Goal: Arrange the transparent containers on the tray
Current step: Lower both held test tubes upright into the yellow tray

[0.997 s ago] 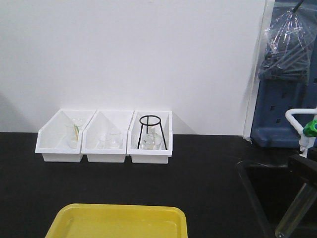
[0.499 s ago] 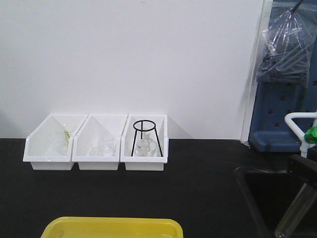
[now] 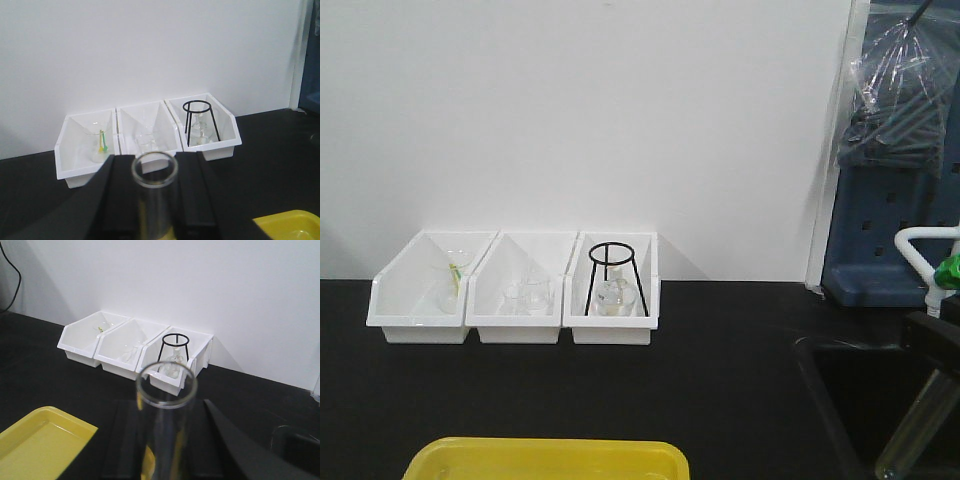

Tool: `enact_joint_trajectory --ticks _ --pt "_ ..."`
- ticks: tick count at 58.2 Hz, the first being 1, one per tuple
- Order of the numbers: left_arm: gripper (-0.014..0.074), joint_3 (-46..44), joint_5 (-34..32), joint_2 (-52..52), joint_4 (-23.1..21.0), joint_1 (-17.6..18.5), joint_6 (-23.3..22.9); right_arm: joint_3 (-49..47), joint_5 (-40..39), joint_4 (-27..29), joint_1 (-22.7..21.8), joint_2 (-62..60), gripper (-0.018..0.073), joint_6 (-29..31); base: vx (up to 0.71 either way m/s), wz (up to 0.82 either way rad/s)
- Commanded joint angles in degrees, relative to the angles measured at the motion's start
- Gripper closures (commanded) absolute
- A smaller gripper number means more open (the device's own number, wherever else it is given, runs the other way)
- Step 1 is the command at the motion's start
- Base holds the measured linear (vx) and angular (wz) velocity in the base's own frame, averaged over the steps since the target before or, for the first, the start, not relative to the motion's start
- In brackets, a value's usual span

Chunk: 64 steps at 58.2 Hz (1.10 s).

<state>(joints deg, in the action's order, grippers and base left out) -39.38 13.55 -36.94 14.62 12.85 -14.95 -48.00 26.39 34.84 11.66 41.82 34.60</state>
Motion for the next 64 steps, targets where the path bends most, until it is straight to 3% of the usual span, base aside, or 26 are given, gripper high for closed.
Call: enact_joint_trajectory --ticks 1,18,32,46,53,64 --pt "0.0534 -2.05 -4.49 0.19 -0.10 0.32 -0.39 -1.71 -3.91 1.13 -0.33 -0.01 0.0442 0.53 0.00 0.00" --pt "0.0534 -2.05 -4.49 0.19 -0.10 0.32 -0.39 -1.71 -4.01 1.78 -0.33 -0.01 0.0442 0.53 0.00 0.00" --pt "0.0534 -2.05 -0.51 -2.23 -0.21 0.32 -0.35 -1.71 -4.25 10.30 -0.33 1.48 0.0442 0.53 0.00 0.00" --pt "0.0530 -2.05 -4.04 -12.72 -9.87 0.55 2.59 -1.71 1.93 17.66 -0.15 14.43 0.0442 0.87 0.00 0.00" --pt "0.0528 -2.15 -4.09 -19.20 -11.83 2.98 6.73 -1.87 1.83 24.32 2.70 22.66 0.0442 5.89 0.00 0.00" --pt "0.0522 -5.19 -3.74 -29.65 -14.96 6.66 6.73 -5.42 -6.69 37.22 13.08 34.99 0.0442 18.62 0.00 0.00"
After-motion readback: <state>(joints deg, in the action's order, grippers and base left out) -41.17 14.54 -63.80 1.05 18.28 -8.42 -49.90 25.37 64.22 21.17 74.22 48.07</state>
